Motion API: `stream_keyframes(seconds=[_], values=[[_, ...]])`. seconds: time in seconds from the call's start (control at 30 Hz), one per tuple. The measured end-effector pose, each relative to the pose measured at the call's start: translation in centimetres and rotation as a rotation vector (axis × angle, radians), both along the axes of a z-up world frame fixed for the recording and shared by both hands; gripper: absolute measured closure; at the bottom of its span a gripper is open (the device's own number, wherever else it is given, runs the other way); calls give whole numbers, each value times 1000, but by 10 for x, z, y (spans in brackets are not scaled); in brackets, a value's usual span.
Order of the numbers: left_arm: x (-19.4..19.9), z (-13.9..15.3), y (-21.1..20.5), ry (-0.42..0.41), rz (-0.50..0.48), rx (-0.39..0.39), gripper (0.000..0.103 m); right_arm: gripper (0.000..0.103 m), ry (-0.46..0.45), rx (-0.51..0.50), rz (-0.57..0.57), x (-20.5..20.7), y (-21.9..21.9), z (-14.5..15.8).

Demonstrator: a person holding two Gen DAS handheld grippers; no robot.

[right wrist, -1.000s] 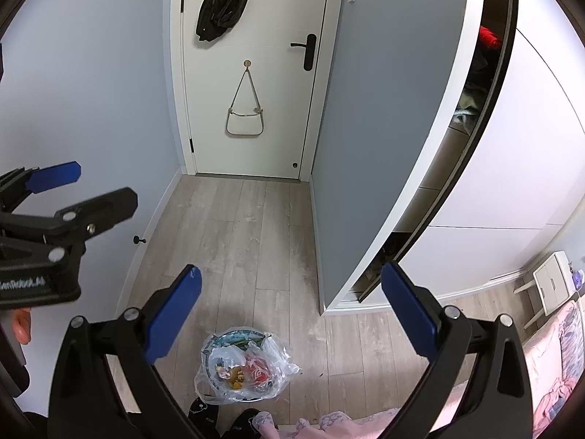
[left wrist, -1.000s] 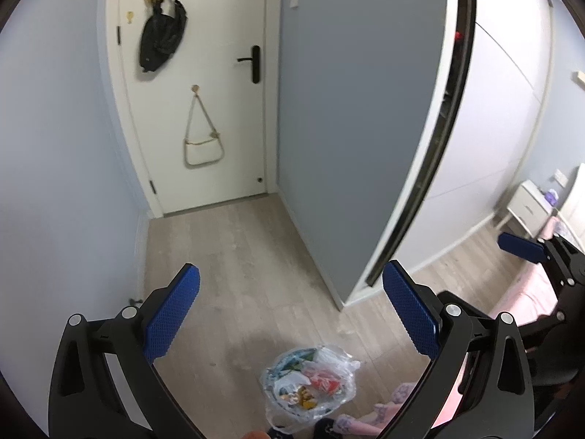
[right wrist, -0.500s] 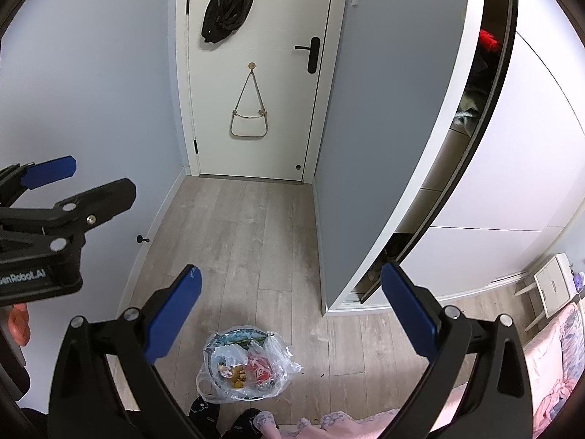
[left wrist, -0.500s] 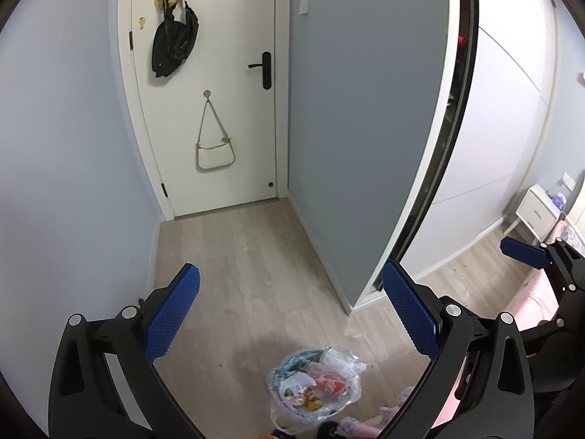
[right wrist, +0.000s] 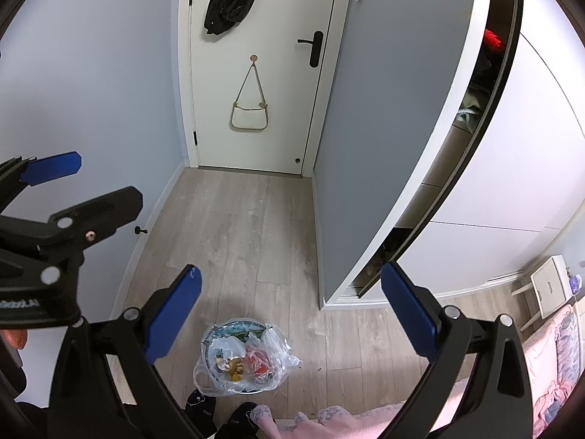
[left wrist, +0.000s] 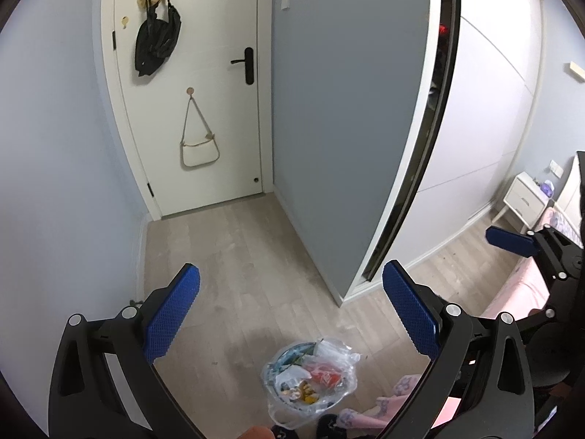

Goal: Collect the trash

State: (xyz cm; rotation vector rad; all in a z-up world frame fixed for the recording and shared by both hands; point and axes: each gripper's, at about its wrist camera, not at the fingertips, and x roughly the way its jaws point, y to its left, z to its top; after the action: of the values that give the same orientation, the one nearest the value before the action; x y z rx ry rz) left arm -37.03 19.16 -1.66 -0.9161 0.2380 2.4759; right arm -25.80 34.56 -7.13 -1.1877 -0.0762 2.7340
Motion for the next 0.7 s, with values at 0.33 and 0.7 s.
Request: stream_keyframes(seconds=[0.33, 0.7], values=[[-2, -3, -2, 3, 10, -19, 6, 7, 0, -3, -7, -1, -1, -1], [0, -6, -6, 5, 2, -20, 6, 7, -11, -10, -10, -2, 1, -3]])
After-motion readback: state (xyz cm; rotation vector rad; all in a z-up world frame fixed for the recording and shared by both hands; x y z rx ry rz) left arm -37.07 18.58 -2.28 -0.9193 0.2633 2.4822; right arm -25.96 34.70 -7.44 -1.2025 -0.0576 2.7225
